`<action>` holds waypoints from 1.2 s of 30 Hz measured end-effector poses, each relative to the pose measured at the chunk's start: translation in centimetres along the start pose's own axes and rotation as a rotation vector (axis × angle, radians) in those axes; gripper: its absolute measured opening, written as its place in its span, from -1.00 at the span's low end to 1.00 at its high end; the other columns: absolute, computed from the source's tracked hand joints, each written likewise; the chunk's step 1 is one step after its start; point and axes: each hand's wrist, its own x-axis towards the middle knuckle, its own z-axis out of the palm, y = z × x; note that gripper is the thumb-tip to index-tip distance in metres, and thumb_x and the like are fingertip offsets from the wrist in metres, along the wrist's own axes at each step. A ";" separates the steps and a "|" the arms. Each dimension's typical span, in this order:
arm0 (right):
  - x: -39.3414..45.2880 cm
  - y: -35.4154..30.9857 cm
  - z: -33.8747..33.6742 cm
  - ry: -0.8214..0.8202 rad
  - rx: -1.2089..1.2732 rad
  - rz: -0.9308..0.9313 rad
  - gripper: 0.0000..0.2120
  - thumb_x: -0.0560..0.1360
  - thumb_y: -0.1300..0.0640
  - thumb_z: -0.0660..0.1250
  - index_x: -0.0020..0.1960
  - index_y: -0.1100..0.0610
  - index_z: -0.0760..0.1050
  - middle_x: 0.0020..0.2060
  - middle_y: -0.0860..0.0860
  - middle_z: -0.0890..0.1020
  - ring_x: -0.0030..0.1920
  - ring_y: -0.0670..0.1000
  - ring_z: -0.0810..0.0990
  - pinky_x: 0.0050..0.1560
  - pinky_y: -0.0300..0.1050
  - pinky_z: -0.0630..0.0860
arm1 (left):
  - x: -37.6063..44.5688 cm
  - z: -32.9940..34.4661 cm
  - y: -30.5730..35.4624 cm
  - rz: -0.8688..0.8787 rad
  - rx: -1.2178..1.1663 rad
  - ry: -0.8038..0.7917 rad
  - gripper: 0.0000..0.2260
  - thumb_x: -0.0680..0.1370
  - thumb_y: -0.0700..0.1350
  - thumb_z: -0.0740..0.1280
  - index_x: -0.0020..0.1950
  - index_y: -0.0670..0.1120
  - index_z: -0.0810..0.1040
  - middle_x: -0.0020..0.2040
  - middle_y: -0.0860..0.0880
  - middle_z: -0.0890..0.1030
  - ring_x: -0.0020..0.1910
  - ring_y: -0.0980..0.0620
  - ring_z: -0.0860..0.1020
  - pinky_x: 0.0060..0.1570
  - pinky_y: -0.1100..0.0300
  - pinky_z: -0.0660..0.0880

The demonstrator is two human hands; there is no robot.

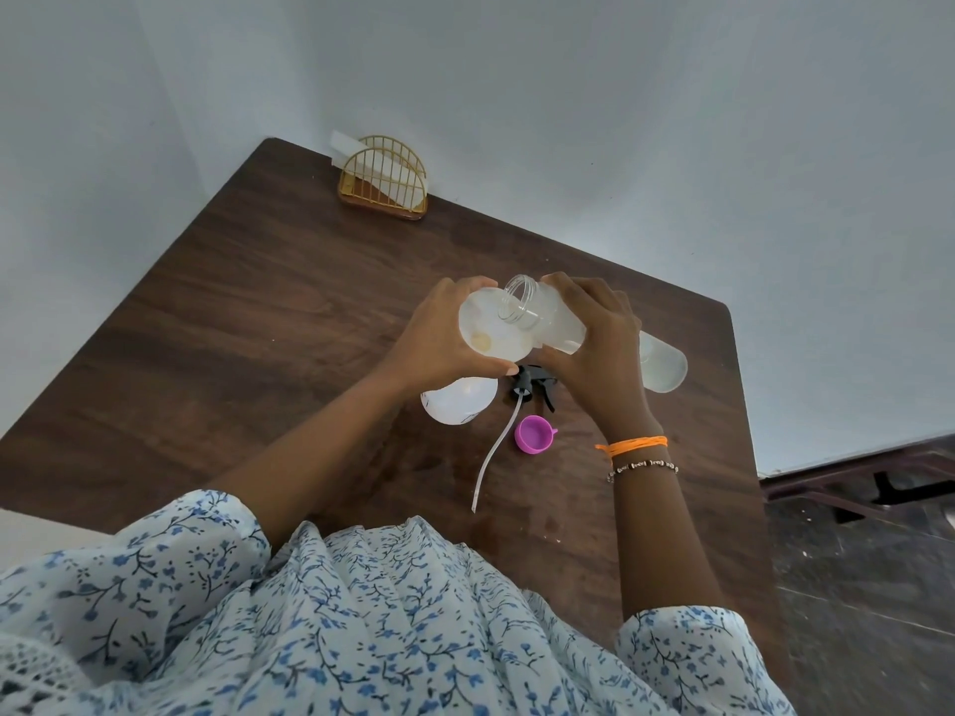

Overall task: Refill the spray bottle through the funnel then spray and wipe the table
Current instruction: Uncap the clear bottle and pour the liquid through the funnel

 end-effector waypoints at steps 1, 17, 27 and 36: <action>0.0 0.0 0.0 -0.003 -0.003 -0.004 -0.42 0.19 -0.02 0.49 0.19 0.07 0.52 0.05 0.01 0.59 0.02 0.11 0.48 0.02 0.07 0.36 | 0.0 0.0 0.0 0.001 0.000 0.001 -0.23 0.22 0.07 0.58 0.35 0.06 0.32 0.25 -0.02 0.41 0.13 0.11 0.37 0.03 0.22 0.32; 0.1 0.6 0.1 -0.021 -0.073 -0.038 -0.43 0.23 0.01 0.53 0.21 0.09 0.51 0.07 0.04 0.58 0.05 0.13 0.47 0.04 -0.01 0.27 | 0.0 0.0 -0.1 0.007 0.003 -0.002 -0.23 0.21 0.07 0.58 0.34 0.07 0.32 0.25 -0.01 0.40 0.12 0.12 0.36 0.02 0.24 0.31; 0.1 0.6 0.3 -0.037 -0.102 -0.046 -0.41 0.24 0.01 0.54 0.23 0.08 0.50 0.10 0.05 0.58 0.07 0.14 0.46 0.05 0.01 0.27 | -0.1 0.0 0.0 0.018 -0.001 -0.004 -0.24 0.22 0.07 0.58 0.34 0.07 0.32 0.24 -0.02 0.41 0.12 0.13 0.37 -0.01 0.29 0.30; 0.1 0.7 0.3 -0.023 -0.117 -0.048 -0.41 0.23 0.05 0.58 0.22 0.08 0.51 0.10 0.04 0.58 0.07 0.12 0.46 0.06 -0.01 0.28 | -0.2 -0.2 0.3 0.012 -0.001 -0.014 -0.24 0.24 0.05 0.58 0.36 0.05 0.31 0.27 -0.02 0.40 0.15 0.11 0.36 0.08 0.20 0.34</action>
